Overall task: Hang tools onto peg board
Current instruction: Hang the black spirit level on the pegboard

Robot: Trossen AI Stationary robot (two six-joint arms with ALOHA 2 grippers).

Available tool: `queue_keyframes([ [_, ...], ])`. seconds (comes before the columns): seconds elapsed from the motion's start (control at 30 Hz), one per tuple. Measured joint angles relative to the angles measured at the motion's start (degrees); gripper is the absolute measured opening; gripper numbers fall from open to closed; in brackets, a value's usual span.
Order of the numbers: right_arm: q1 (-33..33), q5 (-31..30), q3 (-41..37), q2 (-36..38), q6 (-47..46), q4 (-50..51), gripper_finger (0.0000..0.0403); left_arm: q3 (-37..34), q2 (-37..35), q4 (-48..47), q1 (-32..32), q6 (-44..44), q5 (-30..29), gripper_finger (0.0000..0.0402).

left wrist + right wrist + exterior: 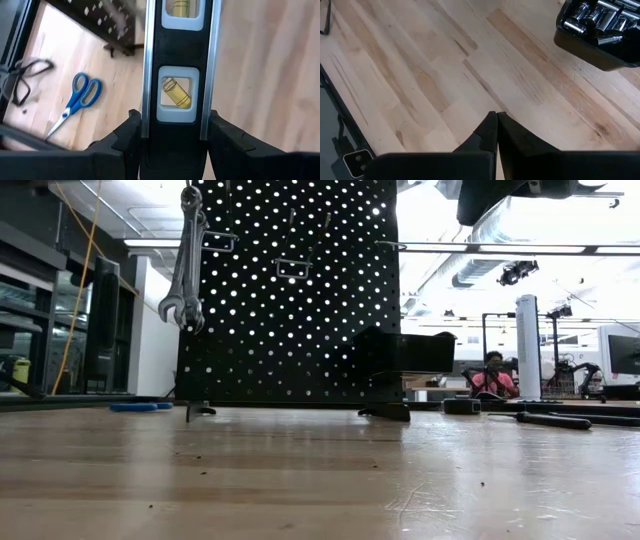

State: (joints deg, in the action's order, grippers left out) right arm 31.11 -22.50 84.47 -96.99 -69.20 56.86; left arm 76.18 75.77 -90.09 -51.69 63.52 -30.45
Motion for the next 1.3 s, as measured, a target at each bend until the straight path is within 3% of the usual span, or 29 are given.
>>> queue_keyframes([
  [0.37,-0.30,-0.69,0.00,0.00,-1.37,-0.19,0.0000,-0.08,-1.34,0.12,0.34,2.42,-1.21,0.0159],
  [0.7,-0.76,-1.31,0.00,0.00,-1.27,-1.82,0.0000,5.24,-0.84,0.07,0.52,0.78,-0.45,0.0159],
  [0.9,-0.38,-1.53,0.68,0.00,13.04,-21.47,0.0000,9.70,-0.48,0.11,-2.44,-0.13,-1.21,0.0159],
  [1.0,-0.90,-4.97,0.70,0.00,16.61,-32.58,0.0000,10.65,0.99,0.04,-2.59,0.73,-2.45,0.0159],
  [1.13,-2.23,-13.41,0.70,0.02,13.54,-41.17,0.0006,12.20,4.60,0.07,-2.59,0.73,-3.13,0.0159],
  [1.3,-3.93,-13.45,0.70,-0.06,7.54,-52.79,0.0063,14.58,8.88,0.05,-2.22,3.54,-8.27,0.0159],
])
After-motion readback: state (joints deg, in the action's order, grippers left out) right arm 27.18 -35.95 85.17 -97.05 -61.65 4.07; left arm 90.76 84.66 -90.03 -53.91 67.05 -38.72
